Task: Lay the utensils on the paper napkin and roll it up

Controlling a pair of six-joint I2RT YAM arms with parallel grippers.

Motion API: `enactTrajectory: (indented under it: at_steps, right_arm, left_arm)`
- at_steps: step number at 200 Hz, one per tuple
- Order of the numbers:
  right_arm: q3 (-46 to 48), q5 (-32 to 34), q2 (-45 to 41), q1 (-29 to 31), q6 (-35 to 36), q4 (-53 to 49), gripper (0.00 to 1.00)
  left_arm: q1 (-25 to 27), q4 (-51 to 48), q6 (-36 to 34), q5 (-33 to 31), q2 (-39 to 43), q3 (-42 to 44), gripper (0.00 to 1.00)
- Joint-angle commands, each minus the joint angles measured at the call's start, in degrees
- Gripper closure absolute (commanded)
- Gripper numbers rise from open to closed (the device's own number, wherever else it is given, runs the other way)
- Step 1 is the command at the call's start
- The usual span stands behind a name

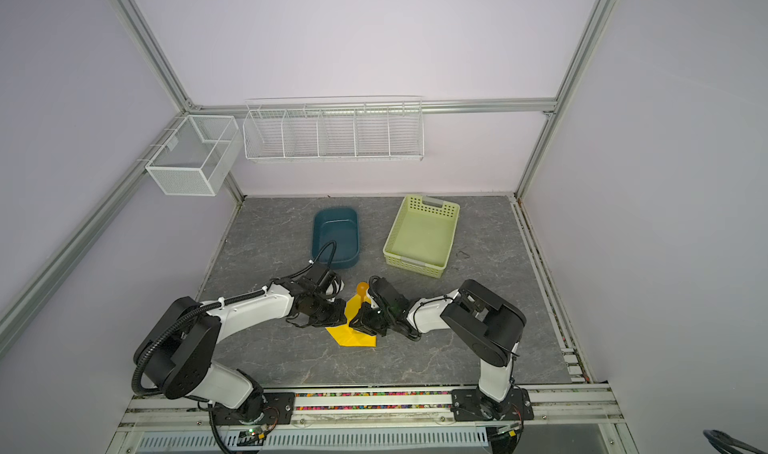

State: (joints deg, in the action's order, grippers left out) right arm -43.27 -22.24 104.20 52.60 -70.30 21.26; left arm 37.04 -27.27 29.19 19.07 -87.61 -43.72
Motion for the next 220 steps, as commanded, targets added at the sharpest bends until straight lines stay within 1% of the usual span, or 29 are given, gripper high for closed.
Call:
enactTrajectory:
  at_steps: [1,34,69,121,182,206,220]
  right_arm:
    - [0.4,1.0,1.7,0.2,-1.1,-2.4,0.83]
    - [0.2,1.0,1.8,0.2,-1.1,-2.7,0.87]
    - [0.2,1.0,1.8,0.1,-1.0,-2.9,0.89]
    - [-0.1,1.0,1.7,0.1,-0.7,-3.5,0.89]
    - [-0.7,1.2,0.4,0.2,0.3,-4.7,0.89]
    - [-1.9,1.5,-2.4,0.2,2.6,-8.0,0.87]
    - [-3.1,1.5,-4.8,0.3,4.8,-11.7,0.86]
  left_arm:
    - [0.2,-1.5,-1.3,-0.6,0.1,-0.9,1.0]
    - [0.2,-2.4,-0.8,1.5,2.0,-3.5,1.0]
    - [0.2,-1.4,0.4,2.9,3.7,-2.8,1.0]
    - [0.3,3.0,1.1,4.2,-0.2,0.6,1.0]
    - [0.3,2.2,-0.2,0.1,-1.7,2.2,1.0]
    - [0.3,2.1,-0.4,-0.4,-2.0,2.2,1.0]
    - [0.3,2.2,-0.4,-0.3,-2.0,2.2,1.0]
